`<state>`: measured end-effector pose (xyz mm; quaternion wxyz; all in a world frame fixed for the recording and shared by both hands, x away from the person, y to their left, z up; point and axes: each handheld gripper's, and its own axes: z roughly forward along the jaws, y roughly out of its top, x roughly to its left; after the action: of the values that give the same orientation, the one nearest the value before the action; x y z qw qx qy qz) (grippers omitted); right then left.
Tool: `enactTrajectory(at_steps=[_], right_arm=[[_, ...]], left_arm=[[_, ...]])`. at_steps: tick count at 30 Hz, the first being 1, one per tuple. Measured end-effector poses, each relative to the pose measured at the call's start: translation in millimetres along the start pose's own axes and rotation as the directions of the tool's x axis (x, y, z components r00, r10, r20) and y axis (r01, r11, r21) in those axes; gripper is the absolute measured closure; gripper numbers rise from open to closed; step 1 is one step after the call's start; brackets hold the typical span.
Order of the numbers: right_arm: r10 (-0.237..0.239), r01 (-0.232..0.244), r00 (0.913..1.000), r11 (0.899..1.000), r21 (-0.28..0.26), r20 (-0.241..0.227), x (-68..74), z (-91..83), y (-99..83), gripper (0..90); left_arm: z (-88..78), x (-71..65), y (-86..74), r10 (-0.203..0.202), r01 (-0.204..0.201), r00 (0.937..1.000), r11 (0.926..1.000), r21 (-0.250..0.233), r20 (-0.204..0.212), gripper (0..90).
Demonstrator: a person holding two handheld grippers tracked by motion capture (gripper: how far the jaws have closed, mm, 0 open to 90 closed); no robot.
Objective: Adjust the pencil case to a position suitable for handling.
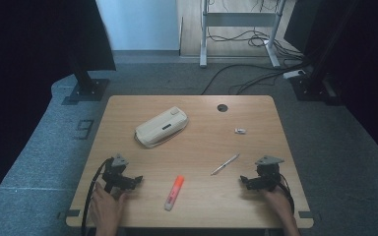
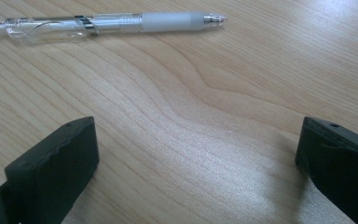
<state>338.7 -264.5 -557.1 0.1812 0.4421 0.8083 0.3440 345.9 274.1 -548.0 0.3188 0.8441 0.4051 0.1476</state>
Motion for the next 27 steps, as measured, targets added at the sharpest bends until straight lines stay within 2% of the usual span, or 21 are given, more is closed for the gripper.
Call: enactTrajectory(at_steps=[2, 5, 7, 11, 27], right_arm=[[0.000, 0.000, 1.0000, 1.000, 0.000, 0.000, 0.0, 0.0, 0.0, 0.0], [0.000, 0.000, 1.0000, 1.000, 0.000, 0.000, 0.0, 0.0, 0.0, 0.0], [0.000, 0.000, 1.0000, 1.000, 0.000, 0.000, 0.0, 0.1, 0.1, 0.0], [0.002, -0.002, 1.0000, 1.000, 0.002, 0.001, 0.2, 0.3, 0.5, 0.0], [0.003, -0.003, 1.0000, 1.000, 0.001, 0.003, 0.4, 0.5, 0.6, 0.0]], left_arm=[[0.0, -0.1, 0.1, -0.003, 0.003, 1.0000, 1.0000, 0.000, -0.004, 0.0], [6.0, 2.8, 7.0, -0.060, 0.059, 0.9969, 0.9982, -0.002, -0.051, 0.0], [10.4, 1.8, 12.0, -0.081, 0.081, 0.9943, 0.9967, -0.003, -0.070, 0.0], [12.3, 0.1, 14.0, -0.069, 0.069, 0.9959, 0.9976, -0.003, -0.059, 0.0], [12.0, -1.4, 13.7, -0.078, 0.078, 0.9947, 0.9969, -0.005, -0.066, 0.0]])
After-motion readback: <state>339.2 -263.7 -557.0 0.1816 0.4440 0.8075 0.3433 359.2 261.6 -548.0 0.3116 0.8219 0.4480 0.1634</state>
